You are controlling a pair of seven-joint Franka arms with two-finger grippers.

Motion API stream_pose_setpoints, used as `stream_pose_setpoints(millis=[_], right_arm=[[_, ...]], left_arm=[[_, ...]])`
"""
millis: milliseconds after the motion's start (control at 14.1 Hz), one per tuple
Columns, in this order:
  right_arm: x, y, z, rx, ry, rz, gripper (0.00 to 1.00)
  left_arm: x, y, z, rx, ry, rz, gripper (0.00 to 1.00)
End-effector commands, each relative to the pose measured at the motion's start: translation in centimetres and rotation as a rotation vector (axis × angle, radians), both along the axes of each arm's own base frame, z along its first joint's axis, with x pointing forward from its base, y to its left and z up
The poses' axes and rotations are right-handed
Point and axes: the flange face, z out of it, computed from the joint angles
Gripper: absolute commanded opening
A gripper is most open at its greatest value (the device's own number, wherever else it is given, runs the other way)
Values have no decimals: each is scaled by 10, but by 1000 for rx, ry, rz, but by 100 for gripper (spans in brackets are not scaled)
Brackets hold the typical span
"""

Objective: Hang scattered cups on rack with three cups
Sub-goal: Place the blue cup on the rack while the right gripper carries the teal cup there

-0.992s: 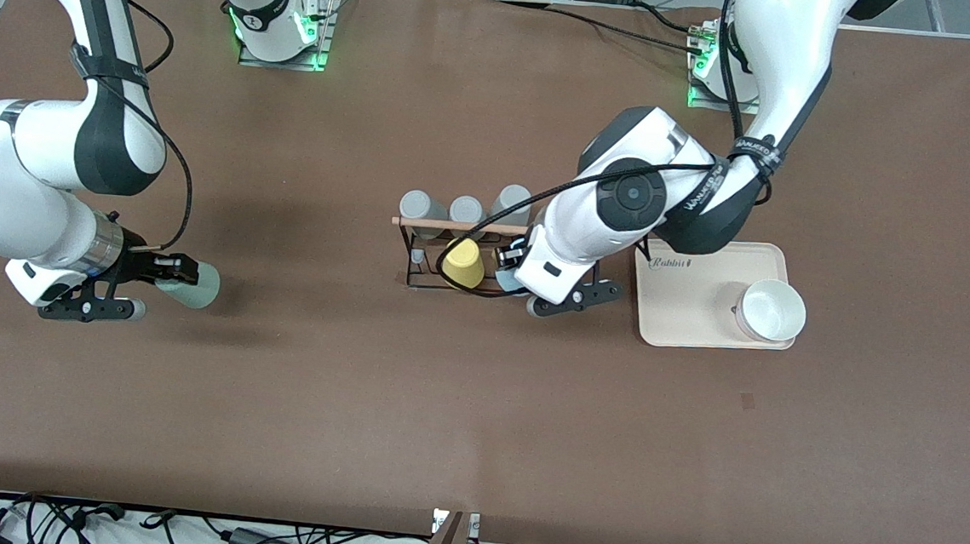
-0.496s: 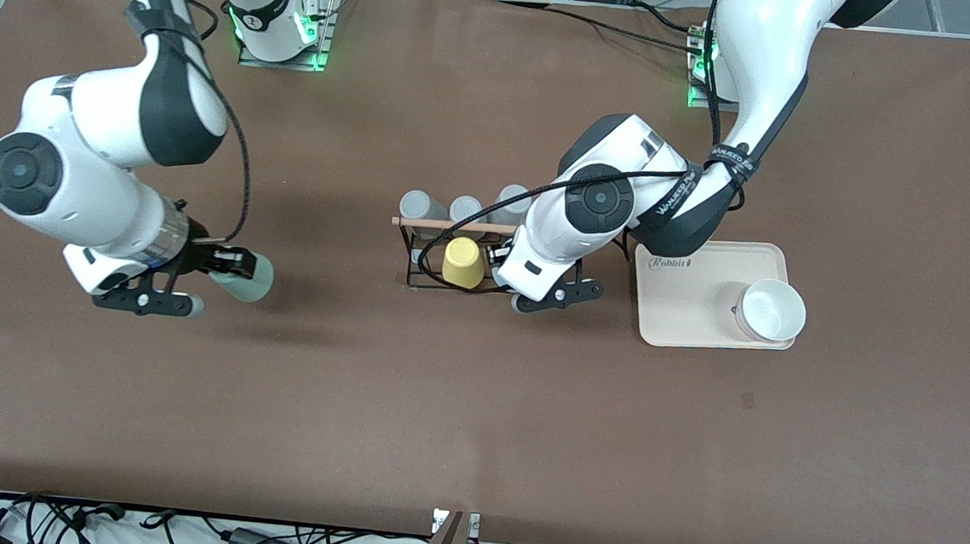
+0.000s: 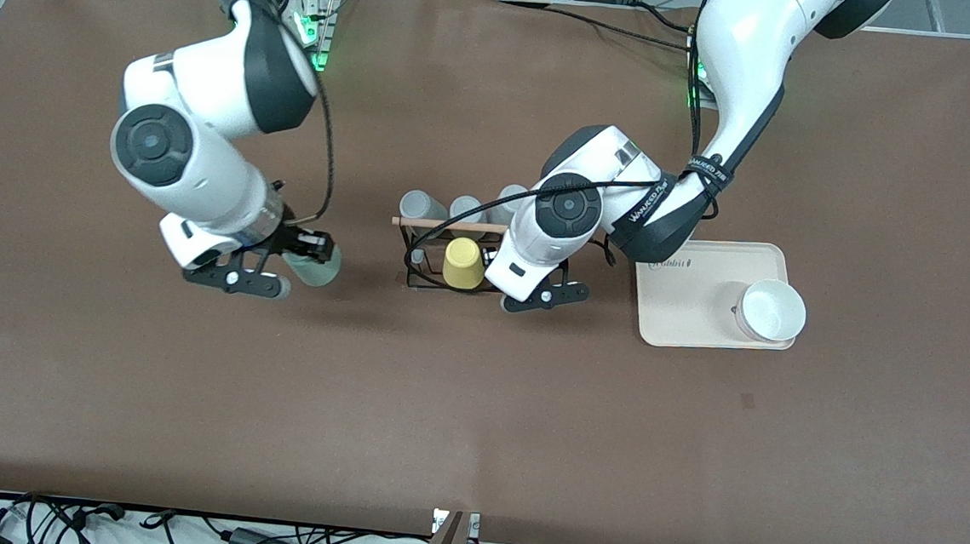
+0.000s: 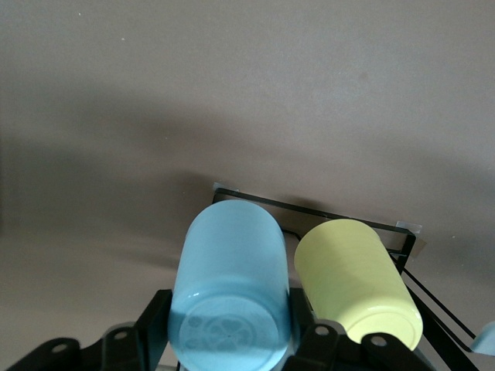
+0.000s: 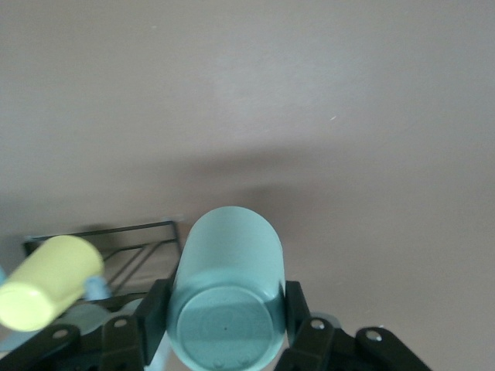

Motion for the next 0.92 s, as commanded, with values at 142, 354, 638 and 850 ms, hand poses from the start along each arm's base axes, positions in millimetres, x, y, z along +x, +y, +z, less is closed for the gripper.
stream_pose_setpoints(millis=[142, 354, 638, 850], right_arm=[[-19, 58, -2, -1, 1, -46, 45], [-30, 95, -18, 6, -21, -70, 45], [-36, 123, -42, 13, -38, -84, 45], [-36, 130, -69, -14, -21, -70, 45]], left_arm=[[40, 49, 41, -10, -80, -8, 100], [79, 182, 110, 21, -85, 4, 100], [57, 278, 201, 66, -51, -39, 100], [21, 302, 251, 110, -9, -40, 100]])
